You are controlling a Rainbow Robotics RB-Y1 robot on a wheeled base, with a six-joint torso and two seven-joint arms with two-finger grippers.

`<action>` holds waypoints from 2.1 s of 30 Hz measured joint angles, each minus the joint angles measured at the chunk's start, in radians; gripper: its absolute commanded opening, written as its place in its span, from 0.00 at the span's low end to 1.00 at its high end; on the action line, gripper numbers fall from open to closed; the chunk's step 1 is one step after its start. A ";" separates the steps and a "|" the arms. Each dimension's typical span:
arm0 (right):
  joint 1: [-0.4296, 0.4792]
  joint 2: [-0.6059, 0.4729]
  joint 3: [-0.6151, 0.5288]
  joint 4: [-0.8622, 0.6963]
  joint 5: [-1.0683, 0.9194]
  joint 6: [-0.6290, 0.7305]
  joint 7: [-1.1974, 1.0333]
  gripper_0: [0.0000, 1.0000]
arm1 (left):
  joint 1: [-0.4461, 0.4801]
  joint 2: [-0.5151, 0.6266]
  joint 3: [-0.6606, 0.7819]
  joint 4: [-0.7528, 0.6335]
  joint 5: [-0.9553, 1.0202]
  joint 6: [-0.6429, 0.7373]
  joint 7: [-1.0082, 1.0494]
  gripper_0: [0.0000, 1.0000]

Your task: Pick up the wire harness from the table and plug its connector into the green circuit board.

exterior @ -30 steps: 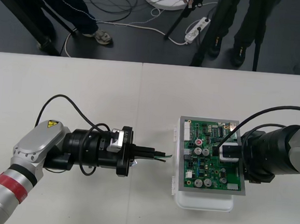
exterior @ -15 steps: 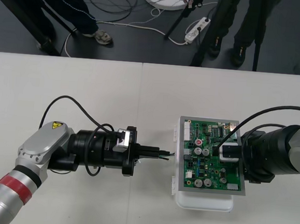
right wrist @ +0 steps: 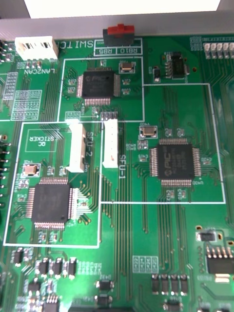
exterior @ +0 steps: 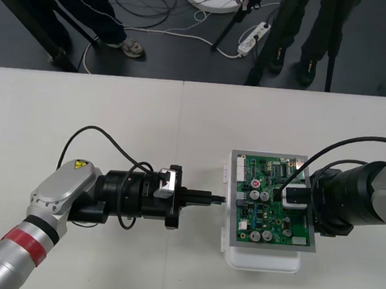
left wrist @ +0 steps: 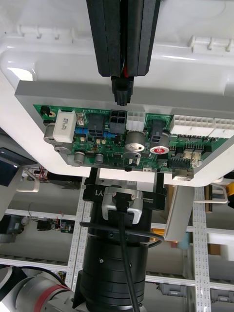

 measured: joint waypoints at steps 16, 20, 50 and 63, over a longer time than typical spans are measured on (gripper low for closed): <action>0.000 0.000 0.000 0.000 -0.001 0.000 0.000 1.00 | 0.000 -0.020 -0.032 0.000 0.000 0.031 0.000 0.00; 0.000 0.000 0.000 0.000 -0.002 0.000 0.000 1.00 | 0.000 -0.021 -0.035 0.000 -0.001 0.031 0.000 0.00; 0.000 0.000 0.000 0.002 -0.005 -0.001 0.000 1.00 | 0.000 -0.037 -0.035 0.000 -0.010 0.052 0.000 0.00; 0.000 0.000 0.000 0.004 -0.006 -0.001 0.000 1.00 | 0.000 -0.037 -0.035 0.000 -0.010 0.052 0.000 0.00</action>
